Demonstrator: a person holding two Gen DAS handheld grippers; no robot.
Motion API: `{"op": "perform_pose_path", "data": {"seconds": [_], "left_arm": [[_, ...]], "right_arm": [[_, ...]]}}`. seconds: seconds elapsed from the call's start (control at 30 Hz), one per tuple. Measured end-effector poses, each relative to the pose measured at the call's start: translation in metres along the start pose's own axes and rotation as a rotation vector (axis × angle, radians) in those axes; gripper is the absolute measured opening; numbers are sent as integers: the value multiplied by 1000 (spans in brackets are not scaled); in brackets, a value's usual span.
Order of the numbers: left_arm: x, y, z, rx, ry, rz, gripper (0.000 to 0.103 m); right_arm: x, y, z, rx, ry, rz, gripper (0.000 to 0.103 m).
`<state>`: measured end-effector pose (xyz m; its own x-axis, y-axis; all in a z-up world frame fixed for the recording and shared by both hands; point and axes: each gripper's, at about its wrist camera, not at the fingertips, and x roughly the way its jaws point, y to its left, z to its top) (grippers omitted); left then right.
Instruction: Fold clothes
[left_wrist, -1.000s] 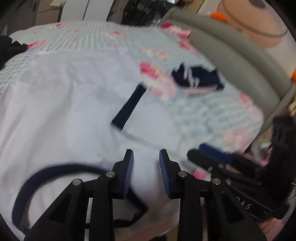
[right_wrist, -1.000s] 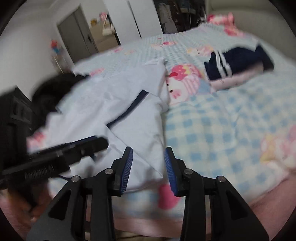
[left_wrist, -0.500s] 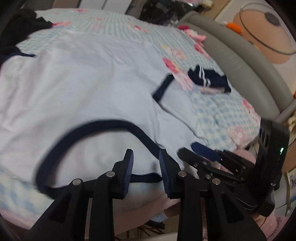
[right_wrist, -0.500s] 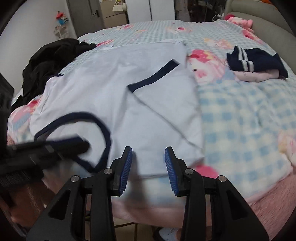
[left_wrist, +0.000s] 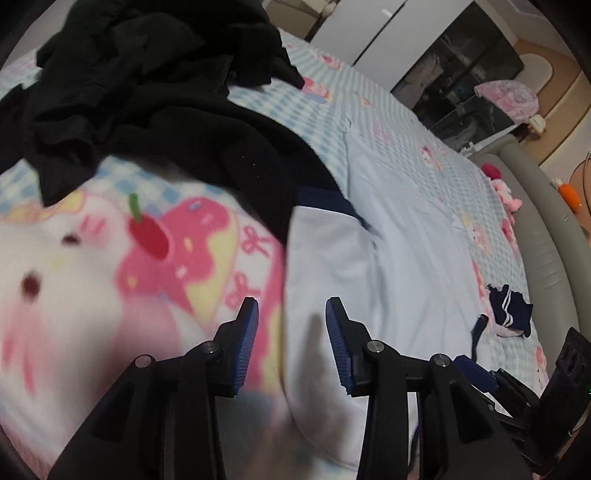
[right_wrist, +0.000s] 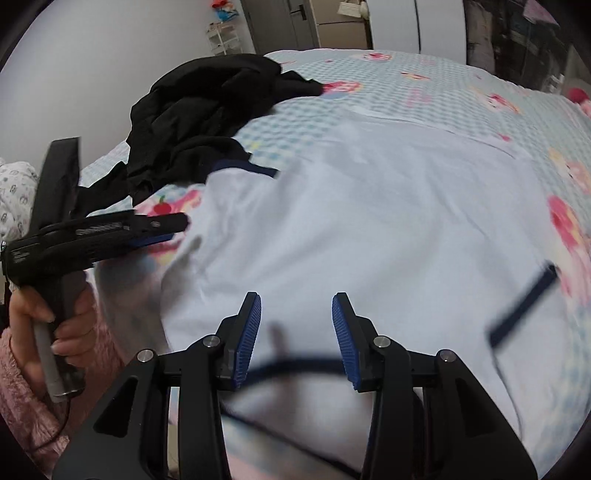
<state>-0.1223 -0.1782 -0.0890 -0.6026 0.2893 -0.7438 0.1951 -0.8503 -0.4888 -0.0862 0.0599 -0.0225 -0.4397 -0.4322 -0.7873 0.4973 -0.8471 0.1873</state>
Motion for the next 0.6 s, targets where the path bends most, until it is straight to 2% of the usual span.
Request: {"op": "perform_pose_path", "data": {"seconds": [0.1, 0.27, 0.3, 0.33, 0.43, 0.6], "left_arm": [[22, -1, 9, 10, 25, -72, 52], [38, -7, 5, 41, 33, -174, 50], [38, -8, 4, 45, 32, -187, 46], [38, -7, 4, 49, 33, -195, 29], [32, -7, 4, 51, 22, -218, 8], [3, -18, 5, 85, -93, -187, 4]], "right_arm": [[20, 5, 7, 57, 19, 4, 41], [41, 0, -3, 142, 31, -44, 41], [42, -2, -6, 161, 31, -46, 41], [43, -4, -9, 177, 30, -48, 41], [38, -6, -7, 192, 21, -59, 41], [27, -11, -2, 220, -10, -74, 42]]}}
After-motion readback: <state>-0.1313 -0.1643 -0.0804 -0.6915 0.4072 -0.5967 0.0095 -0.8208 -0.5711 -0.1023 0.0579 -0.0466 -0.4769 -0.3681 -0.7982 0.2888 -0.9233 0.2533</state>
